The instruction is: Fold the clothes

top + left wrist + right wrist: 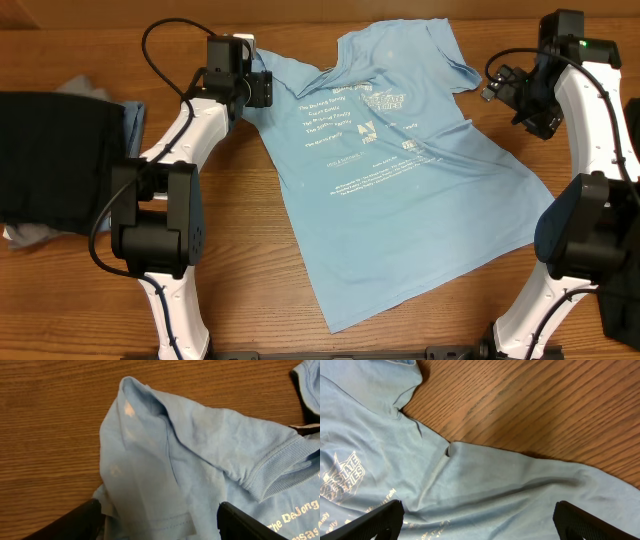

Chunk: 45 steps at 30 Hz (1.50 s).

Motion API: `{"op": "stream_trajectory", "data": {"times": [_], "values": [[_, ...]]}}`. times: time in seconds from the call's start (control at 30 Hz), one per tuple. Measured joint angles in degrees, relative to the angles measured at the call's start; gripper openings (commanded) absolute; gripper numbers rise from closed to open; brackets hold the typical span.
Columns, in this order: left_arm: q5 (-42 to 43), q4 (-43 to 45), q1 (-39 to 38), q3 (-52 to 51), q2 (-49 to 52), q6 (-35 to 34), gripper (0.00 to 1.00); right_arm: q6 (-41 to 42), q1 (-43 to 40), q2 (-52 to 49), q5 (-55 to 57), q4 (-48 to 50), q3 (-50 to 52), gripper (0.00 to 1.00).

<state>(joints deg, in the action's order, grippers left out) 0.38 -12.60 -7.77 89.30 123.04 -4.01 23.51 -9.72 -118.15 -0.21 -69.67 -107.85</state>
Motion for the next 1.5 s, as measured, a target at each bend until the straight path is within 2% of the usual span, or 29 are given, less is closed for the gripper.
{"op": "stream_trajectory", "data": {"times": [0.07, 0.13, 0.17, 0.3, 0.37, 0.57, 0.63, 0.77, 0.8, 1.13, 1.5], "values": [[0.07, -0.07, -0.02, 0.0, 0.46, 0.0, 0.74, 0.0, 0.0, 0.0, 0.0, 0.0, 0.0, 1.0], [0.07, -0.42, -0.09, 0.0, 1.01, 0.0, 0.63, 0.0, 0.0, 0.0, 0.0, 0.0, 0.0, 1.0], [0.04, -0.52, -0.09, 0.0, 1.25, -0.02, 0.61, 0.0, -0.02, 0.0, 0.0, 0.0, 0.0, 1.0], [0.04, -1.2, -0.07, 0.0, 1.79, 0.2, 0.62, 0.02, 0.0, 0.0, -0.02, 0.02, 0.0, 1.0], [0.04, -1.18, -0.07, 0.0, 1.79, 0.22, 0.6, 0.0, 0.0, 0.0, 0.0, -0.02, 0.0, 1.0], [-1.07, -2.03, -0.07, 0.0, 1.79, 1.2, 0.37, 0.02, 0.0, 0.0, 0.0, 0.0, 0.0, 1.0], [-1.49, -2.49, -0.07, 0.0, 1.79, 1.4, 0.21, 0.0, 0.0, 0.0, 0.0, -0.02, 0.0, 1.0], [-1.75, -2.62, -0.07, 0.0, 1.79, 1.86, 0.11, 0.0, 0.0, 0.0, 0.0, 0.0, 0.0, 1.0], [-1.75, -2.62, -0.07, 0.0, 1.79, 1.95, 0.04, 0.0, 0.0, 0.0, 0.0, 0.0, 0.0, 1.0], [-3.37, -5.27, -0.07, 1.49, 1.79, 3.02, 0.04, 0.0, 0.0, 0.0, 0.0, 0.0, 0.0, 1.0], [-15.72, -18.29, 0.66, 14.1, 1.73, 1.51, 0.04, 0.02, 0.0, 0.0, 0.0, -0.02, 0.0, 1.0]]}}
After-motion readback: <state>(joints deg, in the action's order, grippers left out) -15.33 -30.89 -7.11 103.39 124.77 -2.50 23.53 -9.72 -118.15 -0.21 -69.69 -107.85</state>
